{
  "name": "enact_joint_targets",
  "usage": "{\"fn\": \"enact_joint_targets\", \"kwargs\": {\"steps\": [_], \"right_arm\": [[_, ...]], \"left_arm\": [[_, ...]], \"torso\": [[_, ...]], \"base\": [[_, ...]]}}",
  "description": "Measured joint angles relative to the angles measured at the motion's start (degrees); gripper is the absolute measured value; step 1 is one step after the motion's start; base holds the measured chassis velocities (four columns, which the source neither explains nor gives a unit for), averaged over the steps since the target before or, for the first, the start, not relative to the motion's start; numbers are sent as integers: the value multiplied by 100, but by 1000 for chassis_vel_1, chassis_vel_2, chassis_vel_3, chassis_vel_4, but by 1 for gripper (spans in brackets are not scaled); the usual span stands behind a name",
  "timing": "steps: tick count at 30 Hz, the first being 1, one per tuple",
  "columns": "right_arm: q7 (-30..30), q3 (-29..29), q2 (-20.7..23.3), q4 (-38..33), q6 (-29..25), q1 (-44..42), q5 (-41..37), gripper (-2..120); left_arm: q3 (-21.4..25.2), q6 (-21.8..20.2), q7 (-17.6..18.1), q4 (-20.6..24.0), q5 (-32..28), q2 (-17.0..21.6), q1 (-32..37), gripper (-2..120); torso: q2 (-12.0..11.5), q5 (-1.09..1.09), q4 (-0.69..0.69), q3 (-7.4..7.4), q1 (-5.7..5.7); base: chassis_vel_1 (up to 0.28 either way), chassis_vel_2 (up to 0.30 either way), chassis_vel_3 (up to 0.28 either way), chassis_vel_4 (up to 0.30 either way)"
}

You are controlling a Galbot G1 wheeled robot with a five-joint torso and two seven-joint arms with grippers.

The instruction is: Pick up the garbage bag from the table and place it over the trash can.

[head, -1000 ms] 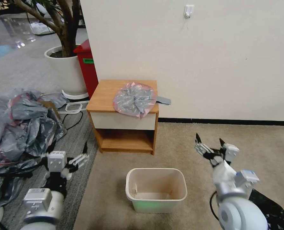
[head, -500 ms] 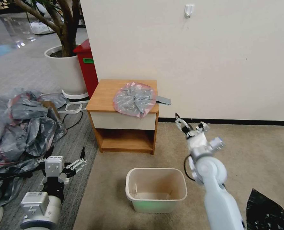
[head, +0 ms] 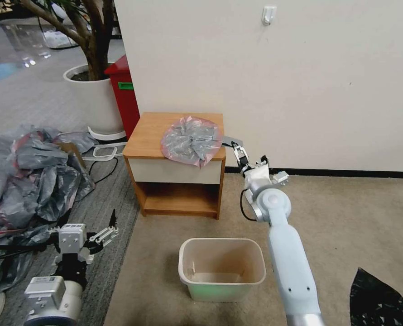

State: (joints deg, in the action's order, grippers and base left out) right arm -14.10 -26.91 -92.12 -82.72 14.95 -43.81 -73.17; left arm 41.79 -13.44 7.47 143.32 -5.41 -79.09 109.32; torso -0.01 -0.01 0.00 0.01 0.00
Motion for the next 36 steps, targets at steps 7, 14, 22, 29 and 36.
{"fn": "enact_joint_targets", "kwargs": {"steps": [7,14,22,29,36], "right_arm": [[34,-69,-1,278,-101,280,-98,82],[39,-88,-1,293,-110,271,-164,60],[23,-78,-1,236,-114,230,-246,29],[-79,-25,-1,67,-128,139,-296,4],[-740,167,222,-1183,-145,-414,-782,0]], "left_arm": [[-37,6,-7,-3,-7,-15,10,100],[-41,6,-11,-5,-8,-18,12,100],[-34,25,-14,-7,-17,-24,27,100],[-33,32,-21,-7,-17,-31,32,100],[-60,26,-21,-7,-15,-45,12,100]], "torso": [[0,0,-1,0,0],[0,1,-1,0,0],[0,1,0,0,0],[0,1,0,0,0],[0,1,0,-1,0]], "base": [[0,0,0,0],[0,0,0,0],[0,0,0,0],[0,0,0,0],[0,0,0,0]]}}
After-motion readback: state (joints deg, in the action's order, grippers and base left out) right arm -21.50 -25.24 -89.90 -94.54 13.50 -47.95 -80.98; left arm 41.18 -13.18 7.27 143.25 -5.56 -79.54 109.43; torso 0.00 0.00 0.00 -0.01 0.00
